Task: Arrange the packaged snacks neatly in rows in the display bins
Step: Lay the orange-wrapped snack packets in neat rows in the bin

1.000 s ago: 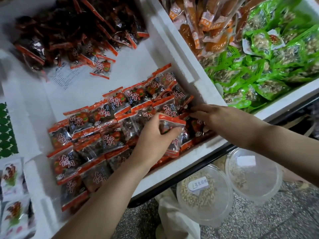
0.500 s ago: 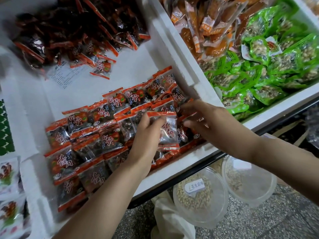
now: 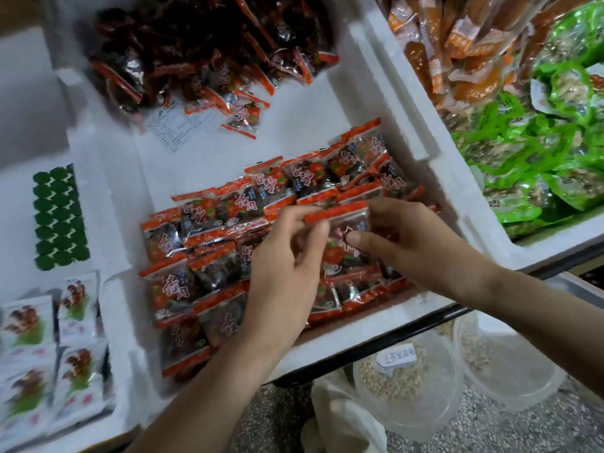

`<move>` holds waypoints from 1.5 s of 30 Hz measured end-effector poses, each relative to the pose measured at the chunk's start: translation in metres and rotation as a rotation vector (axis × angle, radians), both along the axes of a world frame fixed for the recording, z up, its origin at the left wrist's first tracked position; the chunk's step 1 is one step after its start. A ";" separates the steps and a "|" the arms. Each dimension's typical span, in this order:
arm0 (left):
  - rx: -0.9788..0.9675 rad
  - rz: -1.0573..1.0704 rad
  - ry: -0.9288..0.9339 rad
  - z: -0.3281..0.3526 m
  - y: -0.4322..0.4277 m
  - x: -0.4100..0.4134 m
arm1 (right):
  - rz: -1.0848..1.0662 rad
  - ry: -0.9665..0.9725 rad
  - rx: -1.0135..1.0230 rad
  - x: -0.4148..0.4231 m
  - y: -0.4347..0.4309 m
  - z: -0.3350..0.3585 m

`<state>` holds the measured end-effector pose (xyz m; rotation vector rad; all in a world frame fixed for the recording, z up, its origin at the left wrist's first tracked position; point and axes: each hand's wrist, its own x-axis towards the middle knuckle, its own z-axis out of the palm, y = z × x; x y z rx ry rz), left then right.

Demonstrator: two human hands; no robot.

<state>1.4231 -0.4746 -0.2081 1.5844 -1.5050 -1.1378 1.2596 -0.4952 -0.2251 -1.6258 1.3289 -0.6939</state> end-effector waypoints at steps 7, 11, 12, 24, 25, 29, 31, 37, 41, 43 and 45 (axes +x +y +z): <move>-0.343 -0.041 -0.874 -0.020 0.030 0.104 | -0.062 -0.007 -0.025 0.062 -0.028 0.000; -0.374 -0.120 -1.055 -0.026 0.049 0.143 | 0.040 0.036 -0.031 0.113 -0.031 -0.001; -0.365 -0.140 -1.068 -0.027 0.052 0.147 | 0.068 0.041 -0.032 0.125 -0.031 -0.002; -0.348 -0.144 -0.947 -0.024 0.069 0.167 | 0.182 0.005 0.136 0.192 -0.023 -0.008; -0.345 -0.148 -0.953 -0.023 0.069 0.168 | 0.179 -0.007 0.149 0.195 -0.019 -0.009; -0.349 -0.162 -0.986 -0.022 0.066 0.166 | 0.152 0.066 0.073 0.201 -0.014 -0.015; -0.368 -0.184 -1.018 -0.023 0.064 0.167 | 0.147 0.083 0.043 0.201 -0.014 -0.017; -0.384 -0.265 -1.044 -0.018 0.057 0.172 | 0.328 0.245 -0.257 0.190 -0.006 -0.013; -0.343 -0.334 -1.020 -0.009 0.051 0.178 | 0.482 0.417 -0.427 0.169 -0.009 -0.006; -0.315 -0.328 -0.977 -0.002 0.043 0.178 | 0.484 0.442 -0.459 0.155 -0.019 -0.002; -0.319 -0.306 -0.946 0.008 0.026 0.177 | 0.448 0.471 -0.470 0.140 -0.037 0.003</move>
